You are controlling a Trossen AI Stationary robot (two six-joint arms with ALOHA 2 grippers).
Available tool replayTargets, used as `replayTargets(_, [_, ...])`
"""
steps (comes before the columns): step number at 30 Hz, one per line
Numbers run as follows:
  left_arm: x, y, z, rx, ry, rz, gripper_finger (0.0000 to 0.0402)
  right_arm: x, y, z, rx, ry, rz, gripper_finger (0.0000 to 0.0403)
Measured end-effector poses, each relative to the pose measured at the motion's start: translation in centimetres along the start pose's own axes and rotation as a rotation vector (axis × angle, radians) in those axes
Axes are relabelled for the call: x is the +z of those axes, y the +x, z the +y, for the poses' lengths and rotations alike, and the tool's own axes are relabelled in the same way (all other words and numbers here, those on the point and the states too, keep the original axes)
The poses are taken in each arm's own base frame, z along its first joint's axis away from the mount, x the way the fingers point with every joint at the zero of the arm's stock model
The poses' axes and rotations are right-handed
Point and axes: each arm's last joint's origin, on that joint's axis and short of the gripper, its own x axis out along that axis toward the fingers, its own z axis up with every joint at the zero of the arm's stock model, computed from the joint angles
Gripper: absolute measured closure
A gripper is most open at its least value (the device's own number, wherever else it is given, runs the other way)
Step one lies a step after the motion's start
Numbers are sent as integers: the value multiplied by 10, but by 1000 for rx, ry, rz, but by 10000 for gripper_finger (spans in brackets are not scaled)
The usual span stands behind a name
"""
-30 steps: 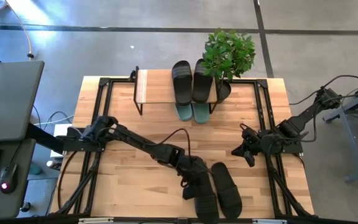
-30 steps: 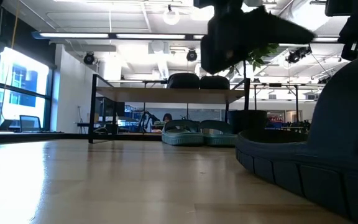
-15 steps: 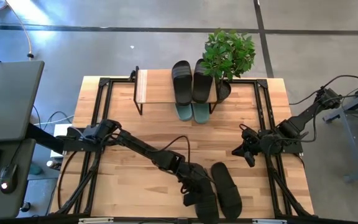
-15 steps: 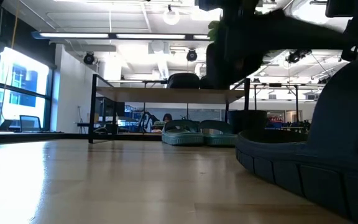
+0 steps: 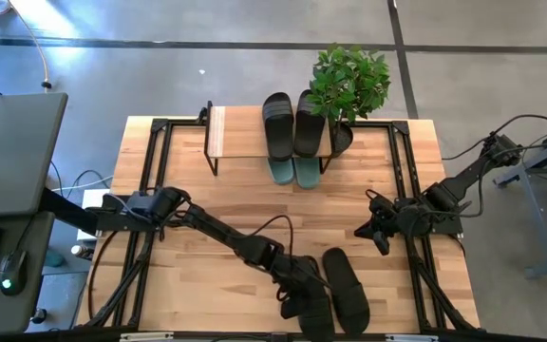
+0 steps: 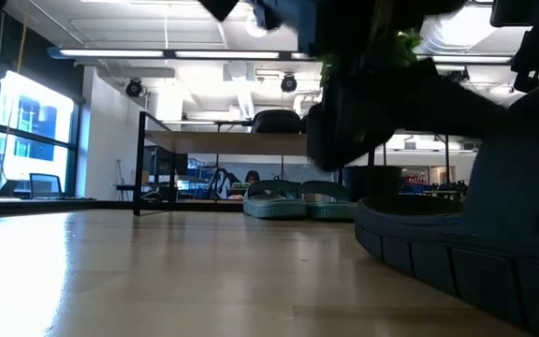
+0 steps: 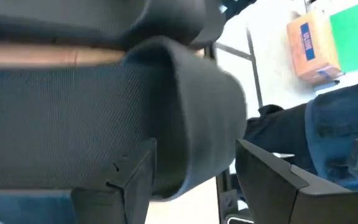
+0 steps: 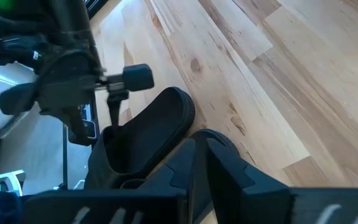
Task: Pick and place slides into the shelf
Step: Move the black slipper to the center of the table
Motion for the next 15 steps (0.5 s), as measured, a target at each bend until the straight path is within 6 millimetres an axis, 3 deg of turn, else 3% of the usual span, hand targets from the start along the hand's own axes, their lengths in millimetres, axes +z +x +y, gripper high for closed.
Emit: replayTargets(15, [-3,7,-5,-65,5,-3,204,0,0,-1,-6,-10,3,372])
